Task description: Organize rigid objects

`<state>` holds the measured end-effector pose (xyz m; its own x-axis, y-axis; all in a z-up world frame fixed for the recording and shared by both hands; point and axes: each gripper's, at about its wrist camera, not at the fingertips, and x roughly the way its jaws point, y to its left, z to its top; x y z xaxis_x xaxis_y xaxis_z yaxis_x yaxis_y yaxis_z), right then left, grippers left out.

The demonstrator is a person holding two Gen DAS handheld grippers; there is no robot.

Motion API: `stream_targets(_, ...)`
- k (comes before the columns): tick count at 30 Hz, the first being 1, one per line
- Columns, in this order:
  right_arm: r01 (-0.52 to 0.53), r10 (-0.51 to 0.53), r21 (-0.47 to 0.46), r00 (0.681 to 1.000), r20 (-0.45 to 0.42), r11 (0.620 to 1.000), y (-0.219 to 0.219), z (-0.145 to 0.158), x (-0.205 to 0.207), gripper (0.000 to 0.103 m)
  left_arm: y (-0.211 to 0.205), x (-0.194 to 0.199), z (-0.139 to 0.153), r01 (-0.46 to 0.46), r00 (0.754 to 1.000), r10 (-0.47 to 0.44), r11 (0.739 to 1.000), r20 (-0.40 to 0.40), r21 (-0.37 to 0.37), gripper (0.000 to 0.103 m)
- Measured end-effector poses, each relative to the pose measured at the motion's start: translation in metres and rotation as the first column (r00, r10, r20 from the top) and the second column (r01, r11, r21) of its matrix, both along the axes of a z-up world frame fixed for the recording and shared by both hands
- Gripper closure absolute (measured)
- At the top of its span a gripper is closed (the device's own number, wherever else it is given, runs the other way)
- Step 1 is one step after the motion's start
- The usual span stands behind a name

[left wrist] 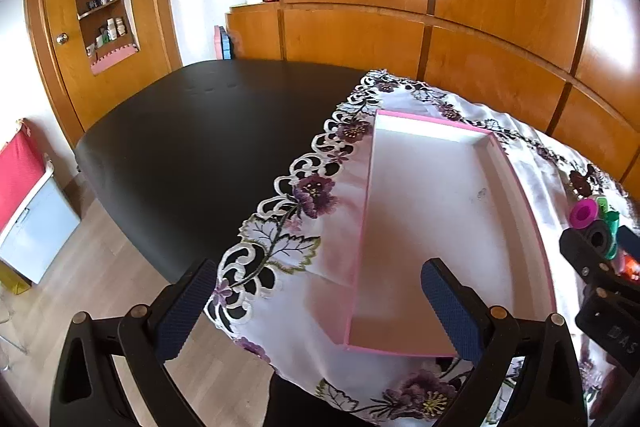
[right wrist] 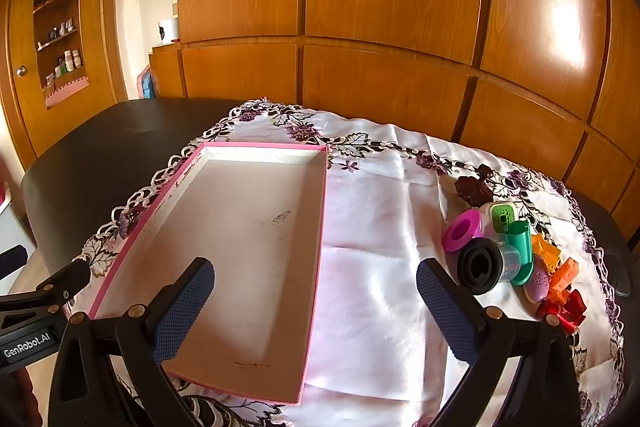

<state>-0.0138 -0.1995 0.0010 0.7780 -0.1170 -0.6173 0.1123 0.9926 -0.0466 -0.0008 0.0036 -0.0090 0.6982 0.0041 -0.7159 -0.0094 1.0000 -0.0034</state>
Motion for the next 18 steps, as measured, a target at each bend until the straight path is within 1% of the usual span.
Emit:
stream_targets(3, 0.001, -0.001, 0.002, 1.0, -0.003, 1.0, -0.0003, 0.0001, 0.0003, 0.0, -0.0015, -0.0006, 0.0003, 0.016, 1.0, -0.016, 1.0, -0.004, -0.019, 0.0)
stream_targets(11, 0.006, -0.006, -0.006, 1.0, -0.003, 1.0, -0.0012, -0.0003, -0.0009, 0.0, -0.0048, -0.0017, -0.0002, 0.019, 1.0, -0.019, 1.0, -0.008, -0.007, 0.0)
stream_targets(18, -0.002, 0.002, -0.018, 1.0, 0.001, 1.0, 0.0007, 0.0007, -0.0014, 0.0, -0.0052, -0.0012, -0.0003, 0.032, 0.999, -0.032, 0.999, -0.01, -0.02, 0.0)
